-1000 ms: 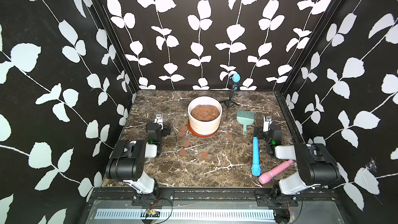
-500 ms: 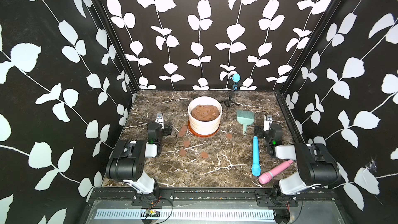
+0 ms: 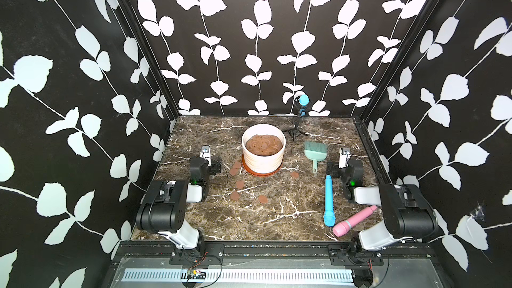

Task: Scrub the dried mud off the ceramic pot
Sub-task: Reset both arms

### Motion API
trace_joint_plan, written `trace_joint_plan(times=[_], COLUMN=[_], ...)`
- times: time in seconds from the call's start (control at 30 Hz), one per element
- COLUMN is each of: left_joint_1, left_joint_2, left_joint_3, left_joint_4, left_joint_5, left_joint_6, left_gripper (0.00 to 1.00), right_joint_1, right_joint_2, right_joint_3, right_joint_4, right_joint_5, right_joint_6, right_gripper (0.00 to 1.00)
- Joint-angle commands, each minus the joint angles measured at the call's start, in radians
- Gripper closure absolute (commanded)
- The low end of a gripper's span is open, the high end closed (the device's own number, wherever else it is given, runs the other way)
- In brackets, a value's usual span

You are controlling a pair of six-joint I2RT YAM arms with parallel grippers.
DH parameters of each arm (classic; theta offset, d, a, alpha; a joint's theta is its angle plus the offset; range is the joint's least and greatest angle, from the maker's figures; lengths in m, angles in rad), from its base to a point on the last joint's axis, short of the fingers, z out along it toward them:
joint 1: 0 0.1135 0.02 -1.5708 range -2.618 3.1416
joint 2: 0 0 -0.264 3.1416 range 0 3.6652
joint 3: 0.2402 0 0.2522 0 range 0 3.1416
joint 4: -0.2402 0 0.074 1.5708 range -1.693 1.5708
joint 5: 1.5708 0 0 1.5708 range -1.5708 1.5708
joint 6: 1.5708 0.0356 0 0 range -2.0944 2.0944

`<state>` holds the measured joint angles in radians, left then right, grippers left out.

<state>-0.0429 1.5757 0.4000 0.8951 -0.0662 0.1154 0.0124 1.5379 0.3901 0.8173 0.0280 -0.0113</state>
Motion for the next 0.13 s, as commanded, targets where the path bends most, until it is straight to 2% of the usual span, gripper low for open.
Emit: trace_joint_plan(times=[0.0,0.1], left_joint_1=[0.004,0.005], left_joint_2=[-0.013,-0.016], left_joint_3=[0.007,0.002], left_joint_4=[0.003,0.011], left_joint_5=[0.012,0.012], left_joint_6=[-0.006,-0.006], left_gripper=[0.01,0.01], right_joint_1=[-0.003,-0.003], right_joint_2=[-0.01,-0.01], right_joint_3=[0.018,0.017], right_joint_4=[0.022,0.022], right_joint_5=[-0.002,-0.002], right_joint_6=[0.002,0.002], right_gripper=[0.01,0.0])
